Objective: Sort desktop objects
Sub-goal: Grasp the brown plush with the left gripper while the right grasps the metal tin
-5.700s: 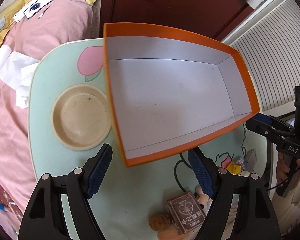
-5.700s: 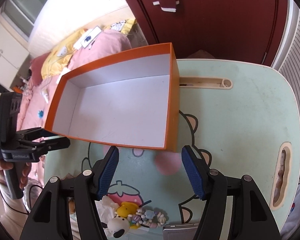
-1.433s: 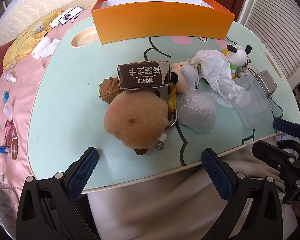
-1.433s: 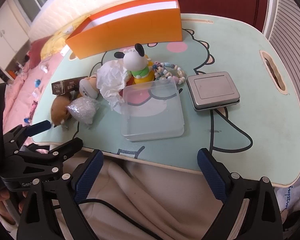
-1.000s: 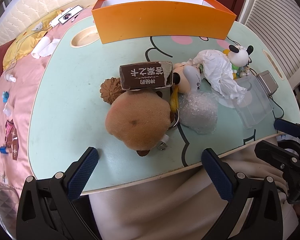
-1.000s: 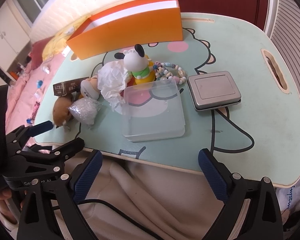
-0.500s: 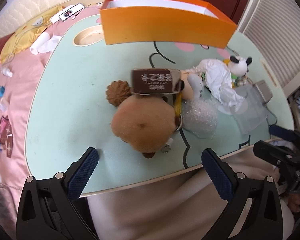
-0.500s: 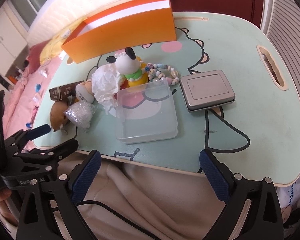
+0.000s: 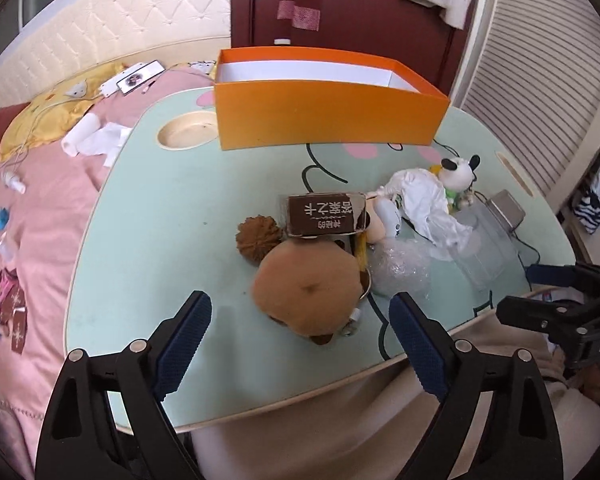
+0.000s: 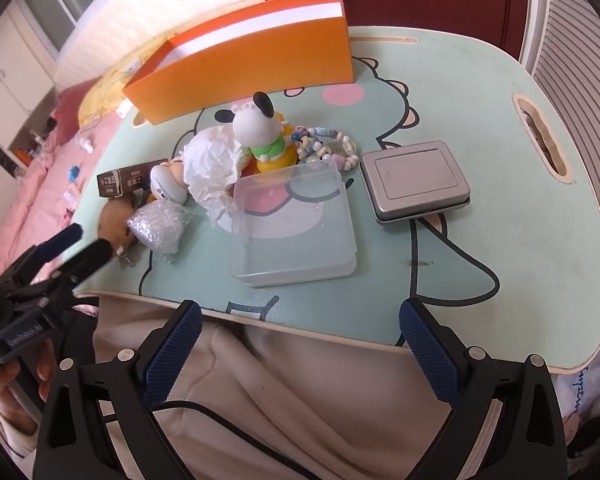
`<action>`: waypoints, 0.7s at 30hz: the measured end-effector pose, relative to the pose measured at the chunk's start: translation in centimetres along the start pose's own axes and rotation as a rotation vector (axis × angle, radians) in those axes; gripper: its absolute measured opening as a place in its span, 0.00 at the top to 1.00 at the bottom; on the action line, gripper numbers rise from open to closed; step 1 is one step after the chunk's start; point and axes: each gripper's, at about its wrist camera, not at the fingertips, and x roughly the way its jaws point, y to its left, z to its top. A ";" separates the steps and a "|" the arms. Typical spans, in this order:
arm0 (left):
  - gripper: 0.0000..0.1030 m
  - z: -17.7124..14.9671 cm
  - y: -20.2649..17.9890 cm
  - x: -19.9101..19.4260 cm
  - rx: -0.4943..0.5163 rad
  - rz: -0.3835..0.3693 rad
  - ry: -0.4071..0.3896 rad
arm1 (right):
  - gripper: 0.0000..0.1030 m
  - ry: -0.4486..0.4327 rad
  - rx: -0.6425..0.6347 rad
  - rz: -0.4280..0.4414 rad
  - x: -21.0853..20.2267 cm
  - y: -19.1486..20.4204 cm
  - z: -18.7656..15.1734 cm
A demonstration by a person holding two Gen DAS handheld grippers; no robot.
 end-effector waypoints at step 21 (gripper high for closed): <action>0.51 0.3 3.4 -8.0 -0.110 0.034 -0.395 | 0.07 -0.043 0.058 0.049 -0.7 -1.5 0.0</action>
